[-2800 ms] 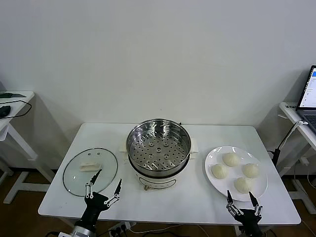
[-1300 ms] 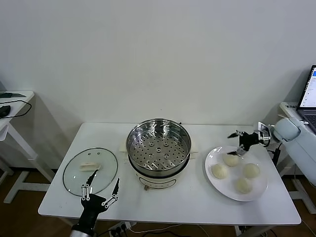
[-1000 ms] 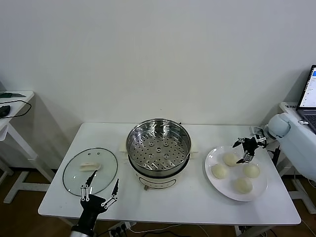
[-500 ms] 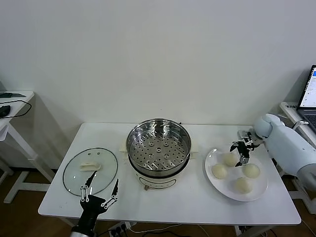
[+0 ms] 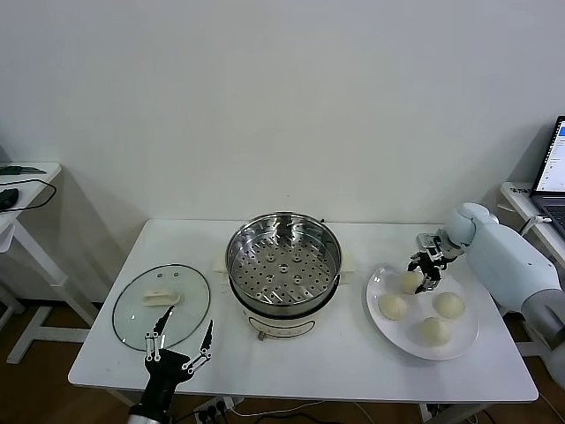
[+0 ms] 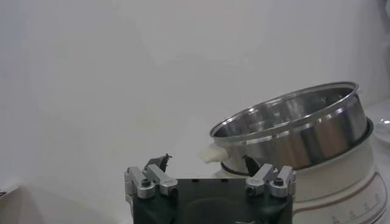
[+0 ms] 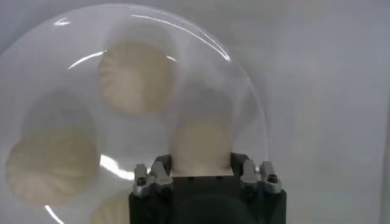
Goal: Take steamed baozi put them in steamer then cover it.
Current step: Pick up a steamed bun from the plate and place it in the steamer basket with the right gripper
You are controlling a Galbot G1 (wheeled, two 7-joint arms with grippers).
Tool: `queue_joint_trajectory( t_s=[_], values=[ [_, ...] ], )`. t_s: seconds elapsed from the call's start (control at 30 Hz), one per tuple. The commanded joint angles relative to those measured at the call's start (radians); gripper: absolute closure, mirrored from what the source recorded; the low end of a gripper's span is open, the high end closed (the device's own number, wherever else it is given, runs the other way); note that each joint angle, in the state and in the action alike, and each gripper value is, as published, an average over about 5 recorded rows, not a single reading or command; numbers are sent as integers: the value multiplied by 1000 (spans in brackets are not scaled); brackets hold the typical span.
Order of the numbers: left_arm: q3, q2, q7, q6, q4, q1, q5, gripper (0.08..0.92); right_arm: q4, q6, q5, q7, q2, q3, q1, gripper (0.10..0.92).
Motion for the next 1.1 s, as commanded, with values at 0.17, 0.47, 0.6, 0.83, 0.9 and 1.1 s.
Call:
queue_joint_trajectory(
  t_s=[0.17,0.47,0.6,0.83,0.9,1.1],
  values=[
    [2,8,-2,1,-10,-2,-3,177,261,241,68,-56,-25,-142,300,374],
    [11,9,-3,-4,-20,-2,-3,177,440,410,208,-75,159,-395,609,347],
    [21,9,-4,-5,-27,0,-2,177,438,463,171,-80,262,-421,612,341],
    [26,8,-6,-10,-30,3,-1,177,322,513,54,-57,406,-432,501,325],
    [24,9,-7,-12,-30,3,-1,177,280,520,13,-47,435,-427,463,322],
    [23,9,-15,-9,-37,6,-7,177,147,547,-105,-19,504,-380,373,329]
  ],
)
